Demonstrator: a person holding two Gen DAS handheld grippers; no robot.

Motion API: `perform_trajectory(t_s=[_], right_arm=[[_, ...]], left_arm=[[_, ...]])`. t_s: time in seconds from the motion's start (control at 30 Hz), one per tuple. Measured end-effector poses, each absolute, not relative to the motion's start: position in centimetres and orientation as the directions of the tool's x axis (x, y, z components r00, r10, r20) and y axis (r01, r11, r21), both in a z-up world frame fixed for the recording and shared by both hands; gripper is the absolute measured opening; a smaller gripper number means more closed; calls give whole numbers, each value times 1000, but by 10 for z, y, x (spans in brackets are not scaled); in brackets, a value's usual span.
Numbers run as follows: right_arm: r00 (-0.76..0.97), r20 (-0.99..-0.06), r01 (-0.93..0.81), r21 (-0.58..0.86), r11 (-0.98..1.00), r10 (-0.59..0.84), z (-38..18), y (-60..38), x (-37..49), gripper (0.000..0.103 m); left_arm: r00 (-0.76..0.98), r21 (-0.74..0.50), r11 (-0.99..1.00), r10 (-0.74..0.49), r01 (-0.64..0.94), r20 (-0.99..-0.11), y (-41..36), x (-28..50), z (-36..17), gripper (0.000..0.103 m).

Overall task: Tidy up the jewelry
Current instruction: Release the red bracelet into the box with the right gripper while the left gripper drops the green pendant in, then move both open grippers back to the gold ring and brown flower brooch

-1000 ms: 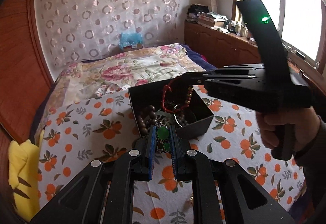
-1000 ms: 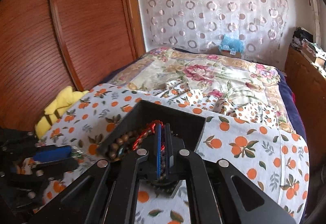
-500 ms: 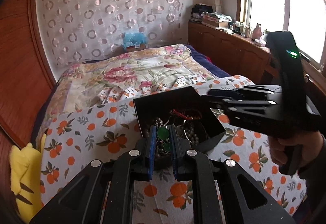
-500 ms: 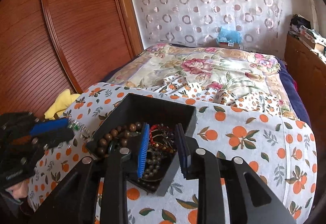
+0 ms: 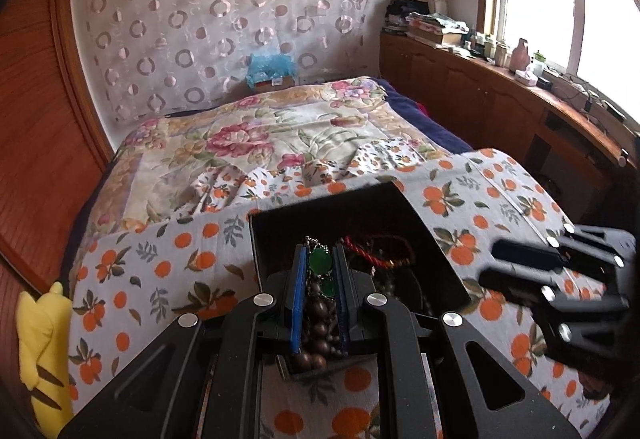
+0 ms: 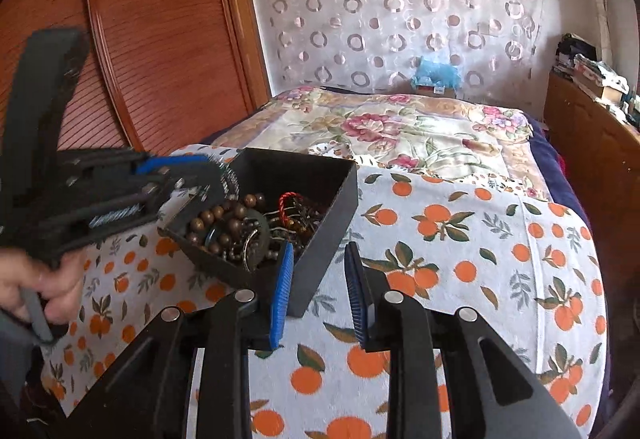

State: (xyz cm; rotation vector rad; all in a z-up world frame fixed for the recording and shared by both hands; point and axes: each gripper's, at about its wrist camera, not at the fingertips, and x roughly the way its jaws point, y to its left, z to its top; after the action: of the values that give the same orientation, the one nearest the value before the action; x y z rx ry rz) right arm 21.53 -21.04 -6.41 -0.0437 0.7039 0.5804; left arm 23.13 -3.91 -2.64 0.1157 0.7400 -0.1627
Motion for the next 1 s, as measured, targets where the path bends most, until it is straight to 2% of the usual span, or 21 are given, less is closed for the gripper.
perform_trajectory(t_s=[0.27, 0.57, 0.7, 0.77, 0.87, 1.0], right_arm=[[610, -615, -537, 142, 832, 499, -63, -208, 202, 29], [608, -616, -555, 121, 823, 501, -63, -203, 186, 29], [596, -624, -557, 132, 820, 506, -68, -205, 179, 29], [590, -632, -560, 129, 819, 503, -72, -206, 174, 29], [577, -643, -566, 130, 814, 504, -76, -207, 166, 29], [558, -659, -574, 131, 808, 504, -84, -205, 156, 29]], left_arm=[[723, 54, 987, -75, 153, -687, -41, 261, -24, 12], [707, 50, 987, -75, 155, -703, -34, 256, -35, 13], [718, 47, 985, -90, 168, -690, -30, 239, -35, 31], [722, 50, 984, -92, 172, -686, -29, 231, -35, 31], [726, 53, 983, -94, 177, -681, -29, 218, -36, 41], [722, 51, 979, -110, 197, -683, -28, 202, -39, 44]])
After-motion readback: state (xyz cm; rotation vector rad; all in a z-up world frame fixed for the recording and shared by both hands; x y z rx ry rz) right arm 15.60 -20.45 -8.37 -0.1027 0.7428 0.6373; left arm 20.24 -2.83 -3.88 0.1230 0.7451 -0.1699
